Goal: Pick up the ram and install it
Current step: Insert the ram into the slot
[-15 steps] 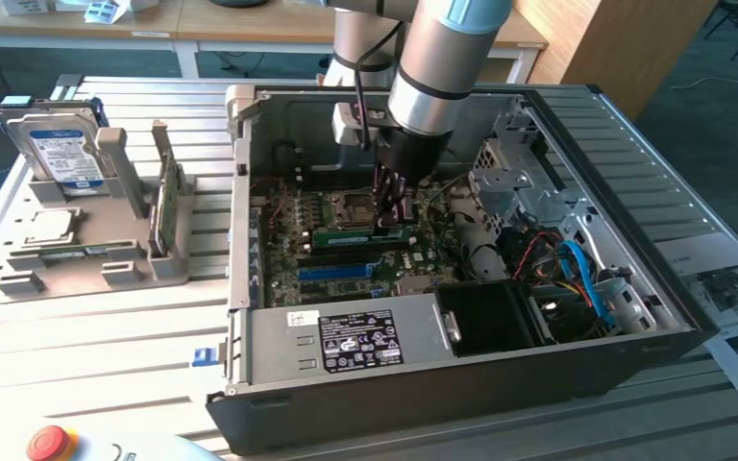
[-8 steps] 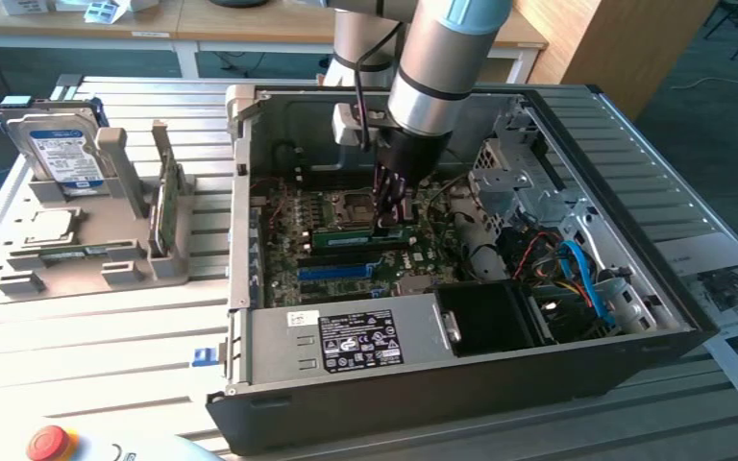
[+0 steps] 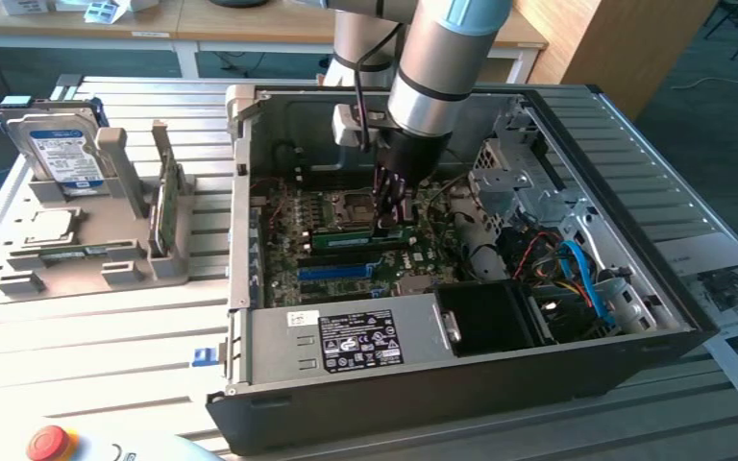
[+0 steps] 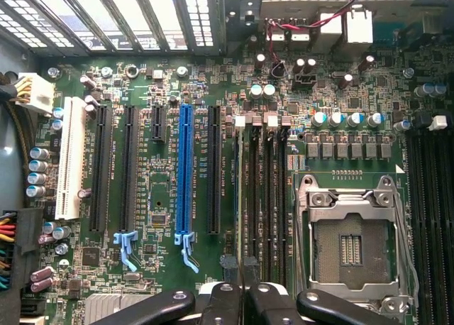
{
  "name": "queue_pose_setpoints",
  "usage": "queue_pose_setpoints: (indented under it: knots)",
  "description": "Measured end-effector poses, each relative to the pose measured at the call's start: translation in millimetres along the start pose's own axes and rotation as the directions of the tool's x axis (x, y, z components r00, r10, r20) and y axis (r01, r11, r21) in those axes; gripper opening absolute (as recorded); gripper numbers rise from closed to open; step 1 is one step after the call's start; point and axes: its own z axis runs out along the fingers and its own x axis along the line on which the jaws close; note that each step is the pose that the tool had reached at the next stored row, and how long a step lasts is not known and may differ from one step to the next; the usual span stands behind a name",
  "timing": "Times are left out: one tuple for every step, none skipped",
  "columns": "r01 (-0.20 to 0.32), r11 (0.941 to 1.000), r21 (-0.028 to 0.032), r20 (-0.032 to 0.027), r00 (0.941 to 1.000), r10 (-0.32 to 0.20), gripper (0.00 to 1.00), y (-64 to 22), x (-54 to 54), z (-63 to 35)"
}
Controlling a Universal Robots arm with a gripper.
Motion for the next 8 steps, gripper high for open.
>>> queue_pose_setpoints:
  knots:
    - [0.0, 1.0, 0.0, 0.0, 1.0, 0.0, 0.12, 0.0, 0.0, 0.0]
    - [0.0, 1.0, 0.0, 0.0, 1.0, 0.0, 0.12, 0.0, 0.0, 0.0]
    - [0.0, 1.0, 0.0, 0.0001, 1.0, 0.0, 0.12, 0.0, 0.0, 0.0]
    - [0.0, 1.0, -0.0001, 0.0003, 1.0, 0.0, 0.12, 0.0, -0.1, -0.1]
    - [0.0, 1.0, -0.0003, 0.0003, 1.0, 0.0, 0.12, -0.1, -0.1, -0.4]
    - [0.0, 1.0, -0.0008, 0.0003, 1.0, 0.0, 0.12, -0.2, 0.0, -0.9]
    - [0.0, 1.0, -0.0017, -0.0001, 1.0, 0.0, 0.12, -0.2, 0.0, -1.7]
    - [0.0, 1.0, -0.0025, 0.0, 1.0, 0.0, 0.12, -0.2, 0.1, -2.5]
